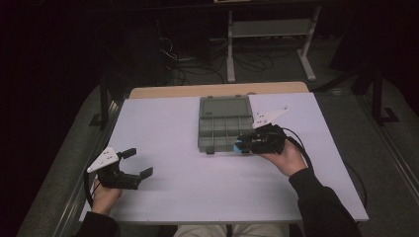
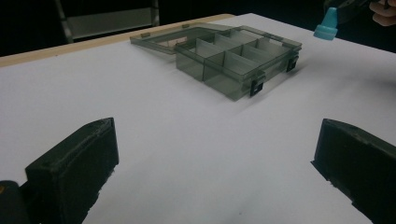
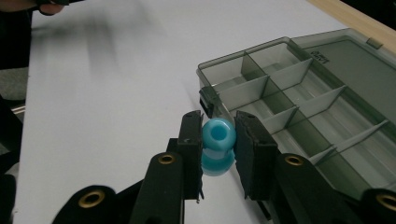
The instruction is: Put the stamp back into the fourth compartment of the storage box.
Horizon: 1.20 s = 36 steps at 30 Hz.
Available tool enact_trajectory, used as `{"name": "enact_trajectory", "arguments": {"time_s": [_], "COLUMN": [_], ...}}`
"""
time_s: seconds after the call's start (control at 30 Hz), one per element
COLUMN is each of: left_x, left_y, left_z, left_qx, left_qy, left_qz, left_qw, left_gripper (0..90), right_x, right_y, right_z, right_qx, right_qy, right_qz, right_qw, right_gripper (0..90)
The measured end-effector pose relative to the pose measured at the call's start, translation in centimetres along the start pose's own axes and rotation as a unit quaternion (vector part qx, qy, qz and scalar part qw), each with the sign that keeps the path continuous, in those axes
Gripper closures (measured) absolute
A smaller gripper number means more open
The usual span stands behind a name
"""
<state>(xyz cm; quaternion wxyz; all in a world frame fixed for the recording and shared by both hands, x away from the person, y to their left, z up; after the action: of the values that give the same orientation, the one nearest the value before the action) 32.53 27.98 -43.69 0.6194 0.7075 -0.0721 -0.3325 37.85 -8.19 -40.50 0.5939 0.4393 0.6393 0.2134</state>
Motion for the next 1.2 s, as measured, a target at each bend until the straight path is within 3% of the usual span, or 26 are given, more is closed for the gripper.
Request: {"name": "enact_trajectory", "arguments": {"time_s": [0.37,1.2], "left_x": [0.0,-0.1], "left_y": [0.0,0.1], "left_z": [0.0,-0.2], "left_qx": [-0.001,-0.003], "left_qy": [0.001,0.002], "left_qz": [0.0,0.004], "left_qw": [1.0,1.0], "left_gripper": [0.0,0.0], "right_x": [-0.2,-1.7], "right_y": [0.7,2.1], "right_z": [0.7,4.1], "right_qx": [-0.001,0.021], "right_qy": [-0.008,-0.035], "right_qz": [-0.001,-0.001], "right_qw": [1.0,0.9992], "right_gripper": [71.4,71.5]}}
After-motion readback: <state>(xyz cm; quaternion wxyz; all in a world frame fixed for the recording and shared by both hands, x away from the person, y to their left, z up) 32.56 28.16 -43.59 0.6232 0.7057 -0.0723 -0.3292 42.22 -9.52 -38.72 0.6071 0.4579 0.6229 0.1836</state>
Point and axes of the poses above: each handheld gripper's, and its own axes: x roughly forward along the jaws, y roughly out of its top, z roughly to its right, the point moved 7 cm from there along x, roughly forward along the jaws, and after that the axes turned 13 degrees about y, right-handed, at the moved point
